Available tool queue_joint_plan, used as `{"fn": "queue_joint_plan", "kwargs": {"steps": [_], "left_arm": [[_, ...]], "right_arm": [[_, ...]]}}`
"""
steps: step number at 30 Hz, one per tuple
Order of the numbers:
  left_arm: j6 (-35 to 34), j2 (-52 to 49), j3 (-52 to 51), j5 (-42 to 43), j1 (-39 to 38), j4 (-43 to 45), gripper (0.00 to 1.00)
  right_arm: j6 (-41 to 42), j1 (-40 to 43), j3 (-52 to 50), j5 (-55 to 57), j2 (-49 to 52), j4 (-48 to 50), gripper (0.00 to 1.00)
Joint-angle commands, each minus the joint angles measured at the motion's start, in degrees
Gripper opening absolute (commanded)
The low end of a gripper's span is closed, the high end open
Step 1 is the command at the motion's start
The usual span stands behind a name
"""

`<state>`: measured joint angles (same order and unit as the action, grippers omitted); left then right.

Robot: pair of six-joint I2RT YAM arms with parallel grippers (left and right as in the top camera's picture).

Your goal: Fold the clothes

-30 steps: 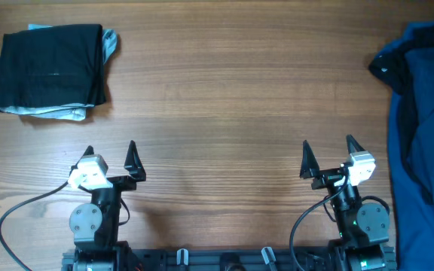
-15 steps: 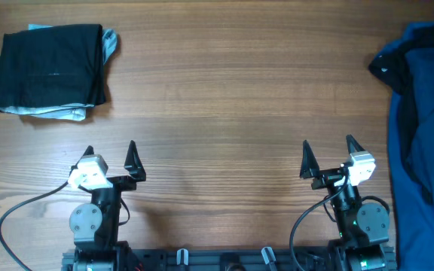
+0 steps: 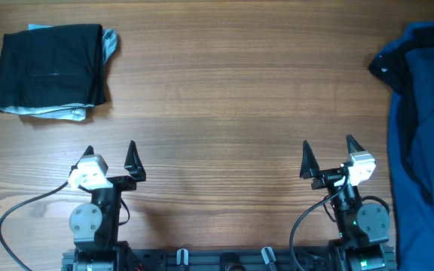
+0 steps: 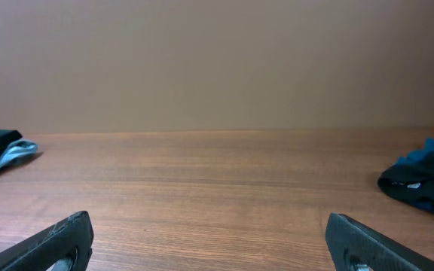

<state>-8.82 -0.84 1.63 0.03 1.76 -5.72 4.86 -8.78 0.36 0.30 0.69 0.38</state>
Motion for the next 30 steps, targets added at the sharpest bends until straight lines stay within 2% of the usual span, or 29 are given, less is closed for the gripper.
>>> {"fn": "queue_joint_plan", "kwargs": {"steps": [1, 8, 10, 12, 16, 20, 23, 27, 30], "left_arm": [[1.1, -0.1, -0.6, -0.5, -0.4, 0.2, 1.00], [1.1, -0.1, -0.6, -0.6, -0.4, 0.2, 1.00], [1.1, -0.1, -0.6, -0.5, -0.4, 0.2, 1.00], [1.1, -0.1, -0.6, -0.6, -0.4, 0.2, 1.00], [1.1, -0.1, -0.6, -0.5, -0.4, 0.2, 1.00], [1.1, -0.1, -0.6, -0.5, -0.4, 0.2, 1.00], [1.1, -0.1, -0.6, -0.5, -0.4, 0.2, 1.00], [1.1, -0.1, -0.6, -0.5, -0.4, 0.2, 1.00], [1.1, -0.1, -0.6, -0.5, -0.4, 0.2, 1.00]], "right_arm": [[-0.2, 0.3, -0.1, 1.0, 0.3, 0.2, 0.99], [0.1, 0.3, -0.1, 1.2, 0.3, 0.6, 1.00], [4.5, 0.3, 0.0, 1.3, 0.3, 0.8, 1.00], [4.6, 0.3, 0.4, 1.2, 0.3, 0.0, 1.00], [4.5, 0.3, 6.4, 1.2, 0.3, -3.5, 1.00], [4.6, 0.3, 17.3, 1.2, 0.6, -5.0, 1.00], [4.6, 0.3, 27.2, 1.2, 5.0, -5.8, 1.00], [5.5, 0.3, 48.9, 1.3, 21.2, -12.3, 1.00], [1.5, 0.3, 66.3, 3.3, 35.6, -20.7, 1.00]]}}
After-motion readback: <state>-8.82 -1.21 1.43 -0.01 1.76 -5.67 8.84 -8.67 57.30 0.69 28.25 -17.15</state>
